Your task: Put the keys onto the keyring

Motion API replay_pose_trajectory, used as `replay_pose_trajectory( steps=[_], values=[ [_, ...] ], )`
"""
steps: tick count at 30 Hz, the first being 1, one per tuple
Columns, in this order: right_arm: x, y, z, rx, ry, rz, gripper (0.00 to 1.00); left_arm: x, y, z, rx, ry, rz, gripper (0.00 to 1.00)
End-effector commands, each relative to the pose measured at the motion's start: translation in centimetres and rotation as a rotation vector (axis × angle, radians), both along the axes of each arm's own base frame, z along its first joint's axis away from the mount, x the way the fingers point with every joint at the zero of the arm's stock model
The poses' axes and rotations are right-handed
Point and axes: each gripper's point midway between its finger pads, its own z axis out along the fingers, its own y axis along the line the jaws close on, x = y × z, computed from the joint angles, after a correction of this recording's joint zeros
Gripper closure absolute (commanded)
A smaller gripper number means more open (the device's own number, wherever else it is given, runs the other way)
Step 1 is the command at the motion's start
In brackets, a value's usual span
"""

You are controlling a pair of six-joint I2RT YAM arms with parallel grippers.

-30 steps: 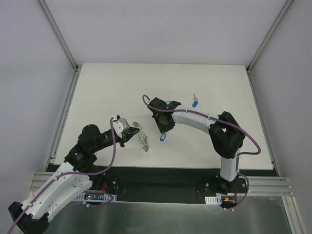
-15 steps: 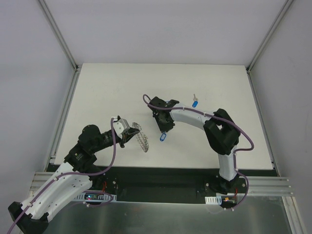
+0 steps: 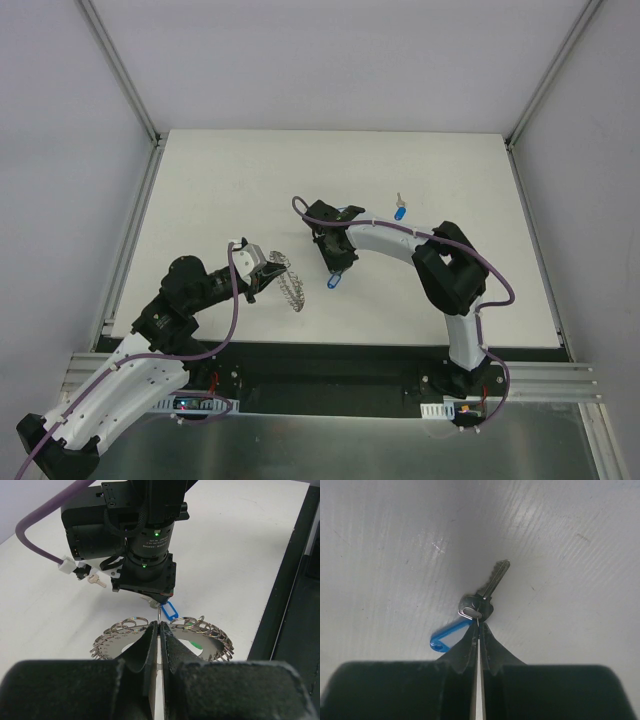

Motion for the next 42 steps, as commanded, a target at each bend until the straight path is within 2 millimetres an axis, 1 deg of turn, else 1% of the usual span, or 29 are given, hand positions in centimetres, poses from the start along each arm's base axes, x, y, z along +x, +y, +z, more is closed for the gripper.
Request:
replay_pose_trajectory(
  steps=[1, 7, 8, 10, 11, 12, 14, 16, 17, 18, 20, 21, 22, 24, 25, 26, 30, 31, 32, 33, 34, 35, 36, 37, 38, 39, 40, 41, 42],
  values=[
    [0.8, 0.4, 2.1, 0.034, -0.047, 0.005, 0.99, 0.3, -0.1, 1.5, -0.032, -0.059, 0.006, 1.00],
    [1.0, -0.7, 5.5, 0.094, -0.178, 0.099, 0.99, 0.3, -0.2, 1.5, -0.031, -0.058, 0.005, 1.00],
    [1.4, -0.5, 6.3, 0.124, -0.218, 0.112, 0.99, 0.3, -0.2, 1.5, -0.031, -0.058, 0.005, 1.00],
    [1.0, -1.1, 7.9, 0.155, -0.275, 0.173, 0.99, 0.2, -0.2, 1.6, -0.030, -0.060, 0.001, 1.00],
    [1.3, -0.8, 8.8, 0.186, -0.320, 0.191, 0.99, 0.1, -0.2, 1.7, -0.032, -0.064, -0.005, 1.00],
    [0.7, -1.3, 9.8, 0.215, -0.347, 0.224, 0.99, 0.1, -0.2, 1.8, -0.031, -0.071, -0.005, 1.00],
    [0.9, -1.1, 11.3, 0.258, -0.422, 0.285, 0.99, 0.0, -0.2, 2.1, -0.034, -0.084, -0.013, 1.00],
    [0.1, -1.3, 12.8, 0.315, -0.471, 0.333, 0.99, -0.2, -0.3, 2.4, -0.034, -0.099, -0.026, 1.00],
    [0.2, -1.2, 13.6, 0.332, -0.509, 0.371, 0.99, -0.3, -0.3, 2.5, -0.033, -0.102, -0.034, 1.00],
    [-0.3, -0.8, 14.1, 0.366, -0.514, 0.407, 0.99, -0.5, -0.5, 2.8, -0.034, -0.115, -0.053, 1.00],
    [-0.7, -0.9, 14.9, 0.386, -0.538, 0.450, 0.99, -0.8, -0.6, 2.9, -0.032, -0.121, -0.072, 1.00],
    [-1.3, -0.4, 15.1, 0.419, -0.521, 0.507, 0.99, -0.9, -0.7, 3.1, -0.031, -0.128, -0.080, 1.00],
    [-1.6, -0.1, 14.5, 0.415, -0.495, 0.532, 0.99, -0.9, -0.7, 3.1, -0.030, -0.127, -0.090, 1.00],
    [-1.8, -0.7, 13.8, 0.359, -0.423, 0.530, 0.99, -0.8, -0.7, 3.0, -0.026, -0.123, -0.088, 1.00],
    [-2.4, -1.3, 12.6, 0.317, -0.361, 0.530, 0.99, -0.7, -0.6, 2.9, -0.023, -0.118, -0.078, 1.00],
    [-2.5, -1.4, 11.3, 0.291, -0.317, 0.529, 0.99, -0.6, -0.4, 2.8, -0.018, -0.119, -0.071, 1.00],
    [-2.9, -2.8, 7.8, 0.201, -0.232, 0.482, 0.99, 0.1, 0.4, 2.4, -0.004, -0.130, -0.009, 1.00],
    [-3.3, -2.4, 6.0, 0.200, -0.178, 0.493, 0.99, 0.8, 0.9, 2.4, 0.000, -0.132, 0.041, 1.00],
    [-2.9, -2.2, 5.7, 0.191, -0.191, 0.473, 0.99, 1.0, 1.0, 2.3, 0.001, -0.128, 0.053, 1.00],
    [-1.7, -1.8, 6.0, 0.188, -0.235, 0.405, 0.99, 1.2, 1.1, 2.3, 0.003, -0.125, 0.067, 1.00],
    [-1.3, -1.3, 6.3, 0.195, -0.255, 0.401, 0.99, 1.4, 1.3, 2.3, 0.001, -0.120, 0.083, 1.00],
    [-0.7, -0.5, 7.1, 0.223, -0.296, 0.402, 0.99, 1.5, 1.3, 2.1, 0.005, -0.114, 0.091, 1.00],
    [0.9, 1.1, 8.8, 0.269, -0.409, 0.360, 0.99, 1.7, 1.4, 2.1, 0.006, -0.113, 0.100, 1.00],
    [1.9, 1.4, 9.8, 0.279, -0.474, 0.343, 0.99, 2.0, 1.7, 2.1, 0.008, -0.110, 0.124, 1.00],
    [2.0, 1.8, 10.2, 0.317, -0.500, 0.359, 0.99, 2.1, 1.7, 2.0, 0.007, -0.107, 0.133, 1.00],
    [3.2, 2.6, 11.3, 0.337, -0.573, 0.343, 0.99, 2.2, 1.9, 2.0, 0.008, -0.109, 0.142, 1.00],
    [3.7, 2.2, 11.3, 0.308, -0.586, 0.325, 0.99, 2.3, 2.0, 2.0, 0.007, -0.110, 0.153, 1.00],
    [3.1, 2.7, 10.9, 0.330, -0.557, 0.373, 0.99, 2.3, 2.1, 2.1, 0.004, -0.115, 0.157, 1.00],
    [2.9, 2.5, 9.4, 0.316, -0.537, 0.373, 0.99, 2.3, 2.2, 2.1, 0.003, -0.116, 0.160, 1.00]
  ],
)
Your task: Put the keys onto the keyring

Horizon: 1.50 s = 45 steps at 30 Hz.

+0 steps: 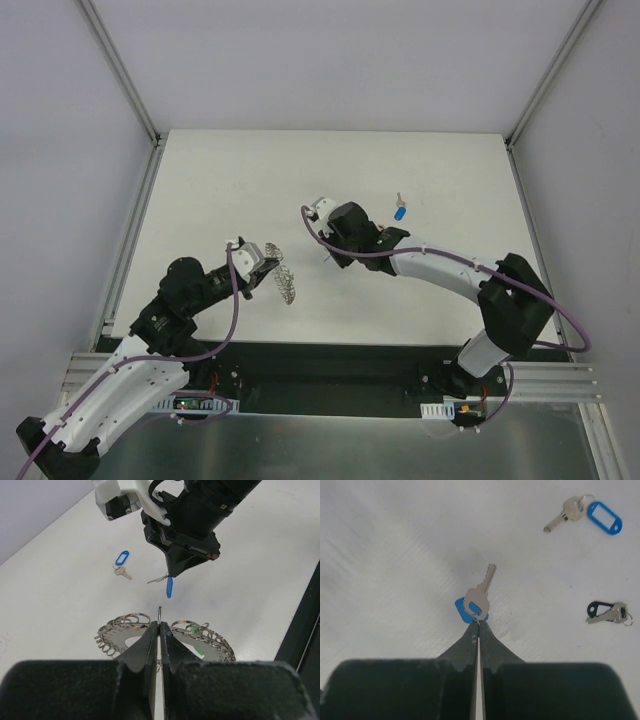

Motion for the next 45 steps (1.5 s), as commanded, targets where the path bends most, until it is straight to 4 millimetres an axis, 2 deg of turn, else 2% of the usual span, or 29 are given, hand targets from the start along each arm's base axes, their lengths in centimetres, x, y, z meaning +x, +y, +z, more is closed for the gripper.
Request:
replay_pose_trajectory(
  steps=[1, 4, 5, 6, 11, 17, 22, 25, 26, 27, 29, 36, 45],
  values=[
    [2.1, 1.2, 1.4, 0.091, -0.109, -0.063, 0.99, 0.8, 0.7, 2.3, -0.045, -0.067, 0.057, 1.00],
    [-0.4, 1.4, -2.1, 0.114, 0.014, -0.028, 0.99, 0.7, 0.5, 2.3, -0.050, -0.058, 0.049, 1.00],
    [-0.3, 1.8, -2.3, 0.148, 0.010, -0.029, 0.99, 0.6, 0.4, 2.3, -0.050, -0.056, 0.038, 1.00],
    [-1.1, 1.3, -3.9, 0.130, 0.041, -0.032, 0.99, 0.5, 0.3, 2.4, -0.054, -0.053, 0.035, 1.00],
    [-2.7, 0.5, -6.1, 0.088, 0.070, -0.031, 0.99, 0.4, 0.4, 2.5, -0.059, -0.060, 0.034, 1.00],
    [-4.2, -0.9, -7.5, 0.027, 0.098, -0.044, 0.95, 0.2, 0.3, 2.7, -0.064, -0.060, 0.023, 1.00],
    [-4.4, -1.1, -7.0, 0.032, 0.099, -0.049, 0.87, 0.2, 0.3, 2.6, -0.065, -0.059, 0.023, 1.00],
    [-4.4, -1.3, -6.0, 0.036, 0.094, -0.050, 0.80, 0.2, 0.3, 2.6, -0.064, -0.058, 0.020, 1.00],
    [-4.5, -1.5, -5.7, 0.033, 0.092, -0.055, 0.75, 0.1, 0.2, 2.6, -0.065, -0.056, 0.019, 1.00],
    [-4.4, -1.4, -4.9, 0.047, 0.079, -0.058, 0.75, 0.1, 0.3, 2.6, -0.065, -0.056, 0.020, 1.00],
    [-4.4, -1.7, -4.5, 0.044, 0.074, -0.067, 0.71, 0.1, 0.2, 2.6, -0.065, -0.056, 0.019, 1.00],
    [-4.3, -1.5, -3.9, 0.078, 0.061, -0.074, 0.71, 0.1, 0.2, 2.6, -0.066, -0.055, 0.016, 1.00],
    [-3.6, -0.3, -5.1, 0.061, 0.075, -0.058, 0.73, 0.1, 0.2, 2.6, -0.066, -0.055, 0.014, 1.00]
  ],
)
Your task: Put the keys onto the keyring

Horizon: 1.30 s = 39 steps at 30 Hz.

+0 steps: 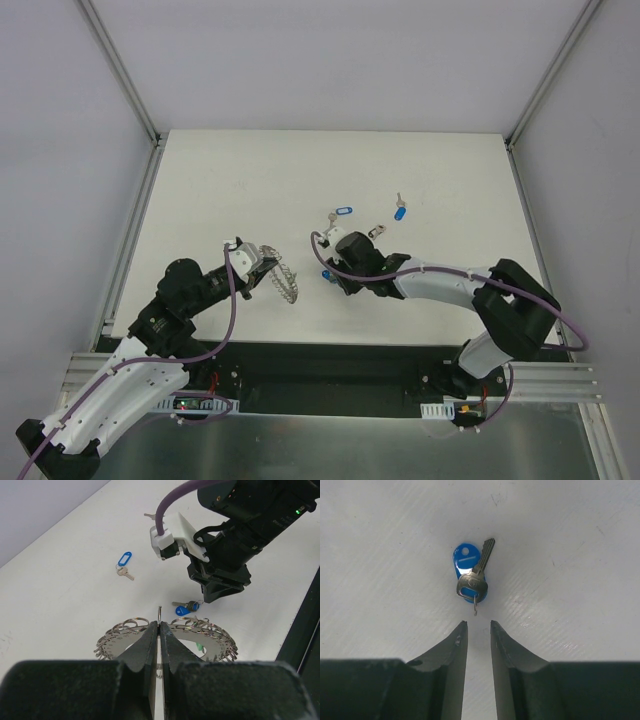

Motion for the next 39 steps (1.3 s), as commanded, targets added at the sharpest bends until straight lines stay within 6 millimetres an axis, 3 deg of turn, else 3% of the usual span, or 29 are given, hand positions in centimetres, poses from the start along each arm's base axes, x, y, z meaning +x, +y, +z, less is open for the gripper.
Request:
replay_pose_trajectory(
  steps=[1, 21, 39],
  values=[
    [0.7, 1.4, 0.1, 0.024, -0.008, 0.003, 0.73, 0.0, -0.2, 2.3, -0.054, -0.050, -0.008, 1.00],
    [1.0, 1.1, -2.0, -0.002, -0.005, -0.014, 0.77, 0.1, -0.3, 2.1, -0.049, -0.043, -0.012, 1.00],
    [-0.4, -0.2, -3.0, 0.028, 0.016, -0.064, 0.77, 0.0, -0.3, 2.1, -0.051, -0.043, -0.011, 1.00]
  ],
)
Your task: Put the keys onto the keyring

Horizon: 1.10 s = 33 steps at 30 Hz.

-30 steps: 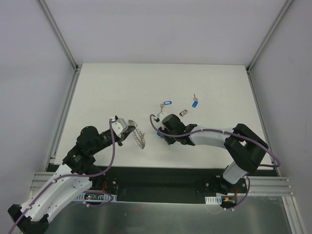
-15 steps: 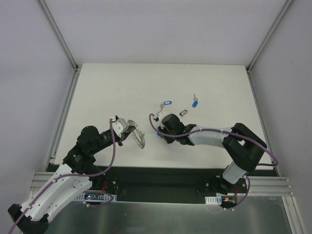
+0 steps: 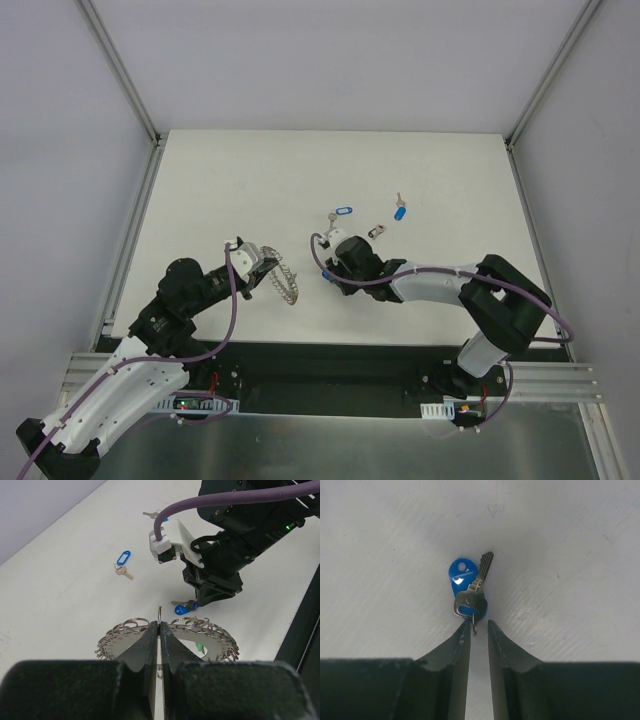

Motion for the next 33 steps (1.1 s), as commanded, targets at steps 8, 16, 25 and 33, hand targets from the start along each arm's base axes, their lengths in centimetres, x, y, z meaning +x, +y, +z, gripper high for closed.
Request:
replay_pose_trajectory(
  steps=[8, 16, 25, 33],
  values=[
    [-1.8, -1.9, -1.1, 0.017, 0.009, -0.062, 0.76, 0.0, -0.1, 2.4, -0.057, -0.054, -0.006, 1.00],
    [-1.6, -1.5, -1.9, 0.022, 0.001, -0.060, 0.76, 0.1, 0.0, 2.4, -0.056, -0.057, 0.000, 1.00],
    [-1.6, -1.8, -1.7, 0.018, -0.013, -0.069, 0.83, 0.0, 0.0, 2.5, -0.058, -0.059, -0.003, 1.00],
    [-1.6, -1.3, -1.9, 0.026, -0.014, -0.044, 0.84, 0.1, -0.1, 2.3, -0.053, -0.054, -0.004, 1.00]
  ],
)
